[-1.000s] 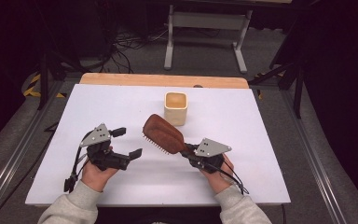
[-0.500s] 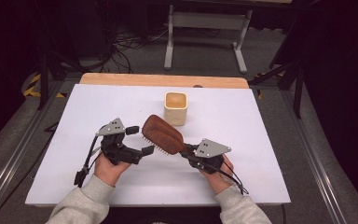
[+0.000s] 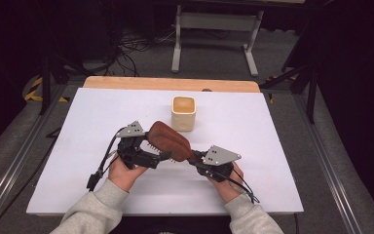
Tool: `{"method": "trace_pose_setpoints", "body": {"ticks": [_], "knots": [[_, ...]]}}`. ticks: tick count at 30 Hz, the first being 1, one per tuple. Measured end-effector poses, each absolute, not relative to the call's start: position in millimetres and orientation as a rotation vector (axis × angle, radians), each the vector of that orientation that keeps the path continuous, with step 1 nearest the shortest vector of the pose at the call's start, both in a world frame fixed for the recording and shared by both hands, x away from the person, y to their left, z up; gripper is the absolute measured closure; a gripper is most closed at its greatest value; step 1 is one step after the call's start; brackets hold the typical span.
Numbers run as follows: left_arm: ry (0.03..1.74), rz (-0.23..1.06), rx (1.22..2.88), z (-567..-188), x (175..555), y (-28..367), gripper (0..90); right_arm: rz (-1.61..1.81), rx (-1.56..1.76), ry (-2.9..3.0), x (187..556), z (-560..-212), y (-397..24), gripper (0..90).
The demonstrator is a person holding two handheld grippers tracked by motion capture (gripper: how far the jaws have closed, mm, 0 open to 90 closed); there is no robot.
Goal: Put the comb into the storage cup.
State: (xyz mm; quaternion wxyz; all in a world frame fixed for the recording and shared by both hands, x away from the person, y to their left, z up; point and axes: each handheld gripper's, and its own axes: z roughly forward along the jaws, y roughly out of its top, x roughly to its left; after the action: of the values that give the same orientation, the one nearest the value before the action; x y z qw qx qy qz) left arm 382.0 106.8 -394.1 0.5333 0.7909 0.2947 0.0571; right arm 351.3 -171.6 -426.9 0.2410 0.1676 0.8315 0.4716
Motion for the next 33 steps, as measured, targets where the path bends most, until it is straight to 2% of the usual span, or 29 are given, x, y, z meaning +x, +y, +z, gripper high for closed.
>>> {"method": "trace_pose_setpoints", "body": {"ticks": [5,8,12,20,23,26,30,33], "knots": [[0.714,0.128,1.896,-394.7,384.2,103.9,5.1,1.272,0.454,2.27,350.9,-427.6,-171.2,72.0],[0.721,0.13,1.893,-394.2,384.0,103.5,9.2,1.249,0.447,2.271,350.5,-428.6,-169.9,72.0],[0.719,0.105,1.884,-390.9,383.2,106.0,22.6,1.209,0.42,2.273,349.3,-430.1,-166.6,71.8],[0.664,0.071,1.884,-385.3,380.9,110.5,38.3,1.166,0.398,2.293,350.1,-433.7,-164.9,71.2],[0.642,0.013,1.876,-383.2,383.4,113.9,46.1,1.167,0.39,2.299,350.8,-434.3,-165.0,70.4],[0.62,-0.037,1.86,-381.1,384.0,114.6,49.3,1.16,0.38,2.301,351.0,-435.1,-164.5,70.2],[0.563,-0.038,1.871,-375.3,378.8,111.2,54.4,1.164,0.37,2.3,351.5,-436.3,-164.8,69.5],[0.55,-0.021,1.87,-372.9,377.7,111.2,54.9,1.183,0.367,2.298,351.1,-435.4,-165.2,69.6]]}}
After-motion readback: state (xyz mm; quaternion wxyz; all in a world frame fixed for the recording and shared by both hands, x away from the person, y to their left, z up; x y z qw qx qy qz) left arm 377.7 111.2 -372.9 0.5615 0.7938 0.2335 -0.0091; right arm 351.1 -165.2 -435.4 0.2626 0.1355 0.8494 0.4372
